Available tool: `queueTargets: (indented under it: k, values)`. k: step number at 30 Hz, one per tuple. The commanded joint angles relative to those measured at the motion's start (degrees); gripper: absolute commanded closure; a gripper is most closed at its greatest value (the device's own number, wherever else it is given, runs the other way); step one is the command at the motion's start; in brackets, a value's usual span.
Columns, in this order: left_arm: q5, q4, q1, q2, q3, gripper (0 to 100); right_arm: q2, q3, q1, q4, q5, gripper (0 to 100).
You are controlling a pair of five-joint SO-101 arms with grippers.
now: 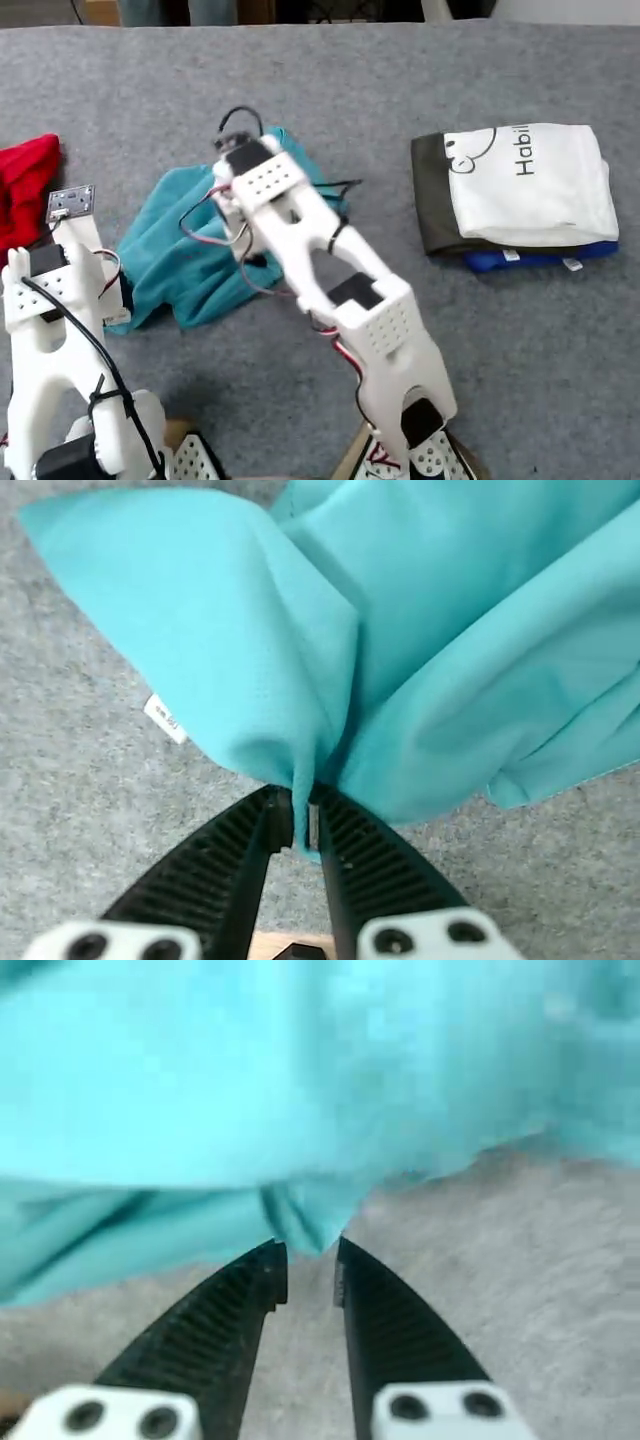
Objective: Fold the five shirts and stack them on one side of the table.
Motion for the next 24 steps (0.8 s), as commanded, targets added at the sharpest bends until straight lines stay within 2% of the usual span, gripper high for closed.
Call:
queueTargets:
  k: [1,5,9,16,18,24]
  values:
    - [0.6,-0.3,-0.2,-1.4,-0.1,94,-0.1,-4.5,2.5,-2.6,-1.0,91.7]
    - [0.6,-0.3,-0.2,-1.4,-0.1,94,1.6,-4.0,2.1,-8.1,-1.1,91.7]
    - [0.6,-0.3,-0.2,-1.4,-0.1,94,5.9,-3.6,-0.2,-10.4,-1.1,96.8]
    - [0.6,-0.7,-0.2,-1.4,-0.2,94,9.6,-3.6,1.6,0.4,-0.3,96.6]
    - [0.4,-0.7,-0.2,-1.4,-0.3,94,9.6,-3.6,2.4,4.5,2.2,96.6]
    - [0.3,-0.7,-0.2,-1.4,-0.7,94,5.0,7.1,4.7,4.8,8.1,96.6]
